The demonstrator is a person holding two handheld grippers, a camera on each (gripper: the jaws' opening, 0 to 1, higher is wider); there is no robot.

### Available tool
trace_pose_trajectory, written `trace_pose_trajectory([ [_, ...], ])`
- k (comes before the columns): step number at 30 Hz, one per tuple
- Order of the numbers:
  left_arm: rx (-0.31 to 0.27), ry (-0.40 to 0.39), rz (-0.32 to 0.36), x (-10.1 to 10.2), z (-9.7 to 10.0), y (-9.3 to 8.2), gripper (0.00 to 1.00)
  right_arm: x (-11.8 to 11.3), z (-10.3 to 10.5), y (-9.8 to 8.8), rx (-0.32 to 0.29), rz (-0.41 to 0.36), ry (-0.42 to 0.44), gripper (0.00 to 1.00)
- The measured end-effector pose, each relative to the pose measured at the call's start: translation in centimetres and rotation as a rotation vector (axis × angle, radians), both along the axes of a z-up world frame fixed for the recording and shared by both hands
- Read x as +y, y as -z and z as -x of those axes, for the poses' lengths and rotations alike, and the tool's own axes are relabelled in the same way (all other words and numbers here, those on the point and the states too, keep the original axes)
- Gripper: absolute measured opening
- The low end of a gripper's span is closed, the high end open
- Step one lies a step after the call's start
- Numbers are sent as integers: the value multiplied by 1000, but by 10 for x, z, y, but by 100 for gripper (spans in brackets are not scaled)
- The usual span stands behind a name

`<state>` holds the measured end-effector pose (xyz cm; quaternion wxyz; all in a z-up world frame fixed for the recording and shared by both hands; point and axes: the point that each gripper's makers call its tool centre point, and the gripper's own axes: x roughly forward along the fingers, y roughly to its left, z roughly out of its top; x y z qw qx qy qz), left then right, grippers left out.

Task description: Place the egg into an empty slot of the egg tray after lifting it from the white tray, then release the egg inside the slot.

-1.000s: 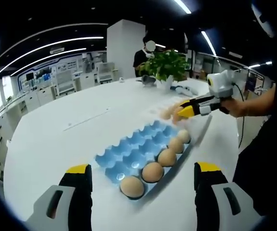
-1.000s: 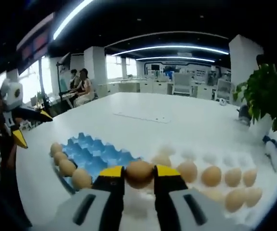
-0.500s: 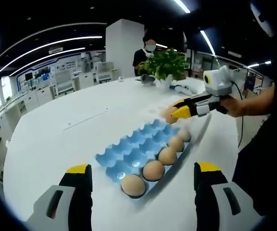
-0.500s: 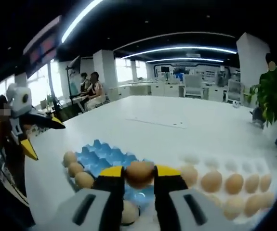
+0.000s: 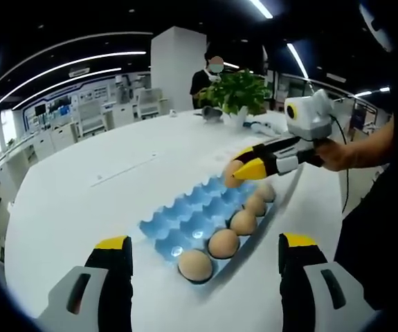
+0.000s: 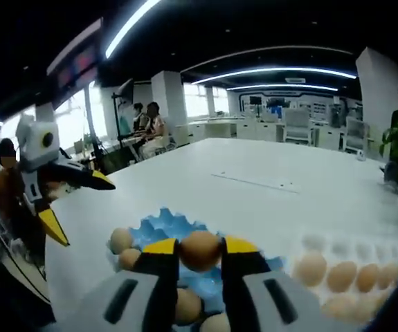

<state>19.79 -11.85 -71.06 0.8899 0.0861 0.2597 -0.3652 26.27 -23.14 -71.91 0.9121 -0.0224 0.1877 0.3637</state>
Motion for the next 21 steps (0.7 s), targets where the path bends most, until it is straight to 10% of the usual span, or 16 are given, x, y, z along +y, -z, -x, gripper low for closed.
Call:
trace_pose_trajectory([
  [21,10,14,-2,7,-4,1,88,107,1,15,7,22,-235,23],
])
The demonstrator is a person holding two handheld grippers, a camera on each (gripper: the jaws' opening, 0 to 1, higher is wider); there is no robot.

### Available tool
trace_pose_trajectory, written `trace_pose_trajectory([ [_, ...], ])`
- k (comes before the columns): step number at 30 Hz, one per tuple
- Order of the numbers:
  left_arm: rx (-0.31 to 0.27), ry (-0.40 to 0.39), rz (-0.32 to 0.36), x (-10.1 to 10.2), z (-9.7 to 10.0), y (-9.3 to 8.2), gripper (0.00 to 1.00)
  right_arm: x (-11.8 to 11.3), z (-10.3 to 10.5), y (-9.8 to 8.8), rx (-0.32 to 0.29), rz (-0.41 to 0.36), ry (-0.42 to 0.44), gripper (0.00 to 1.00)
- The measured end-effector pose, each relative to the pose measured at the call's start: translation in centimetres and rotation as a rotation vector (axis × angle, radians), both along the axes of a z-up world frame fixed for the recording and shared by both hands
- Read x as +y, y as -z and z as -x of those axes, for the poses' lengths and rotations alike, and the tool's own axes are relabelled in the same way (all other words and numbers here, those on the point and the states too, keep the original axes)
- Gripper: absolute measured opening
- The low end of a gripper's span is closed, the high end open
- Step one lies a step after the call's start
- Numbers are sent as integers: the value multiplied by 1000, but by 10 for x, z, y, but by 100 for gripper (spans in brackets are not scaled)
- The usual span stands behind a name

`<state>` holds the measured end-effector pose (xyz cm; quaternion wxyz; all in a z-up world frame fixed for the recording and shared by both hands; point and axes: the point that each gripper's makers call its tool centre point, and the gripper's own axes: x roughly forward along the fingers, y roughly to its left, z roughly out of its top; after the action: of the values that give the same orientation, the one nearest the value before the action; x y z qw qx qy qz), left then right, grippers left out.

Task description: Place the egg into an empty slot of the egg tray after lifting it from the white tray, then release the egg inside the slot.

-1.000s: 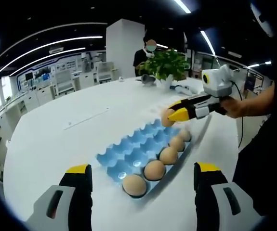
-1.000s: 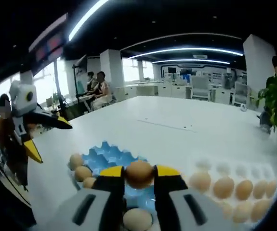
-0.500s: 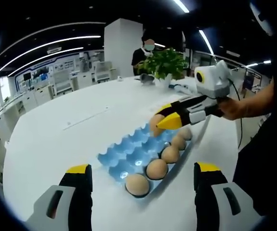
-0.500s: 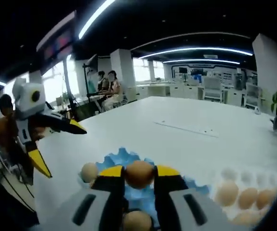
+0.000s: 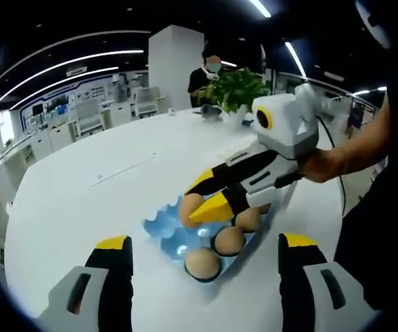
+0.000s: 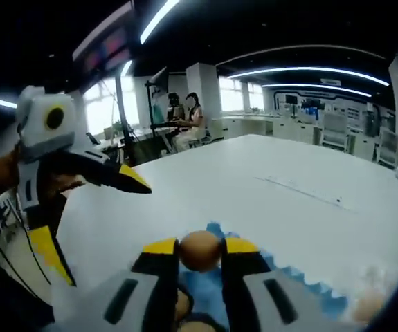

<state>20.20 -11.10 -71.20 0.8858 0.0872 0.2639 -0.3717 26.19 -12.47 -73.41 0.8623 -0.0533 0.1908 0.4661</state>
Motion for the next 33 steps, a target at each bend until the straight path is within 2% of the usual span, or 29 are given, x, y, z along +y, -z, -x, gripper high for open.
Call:
trace_pose_trajectory([
  [5,0,-7,0,1,-2,-1,88,12,-3,10,16,10,-34,23],
  [18,1,-16,-9,4,-8,0,88,24,-3,31,44,42,-70,23],
  [33,-2,-12,-8,5,-10,1,87,25,-2,40,72,74,-76,23],
])
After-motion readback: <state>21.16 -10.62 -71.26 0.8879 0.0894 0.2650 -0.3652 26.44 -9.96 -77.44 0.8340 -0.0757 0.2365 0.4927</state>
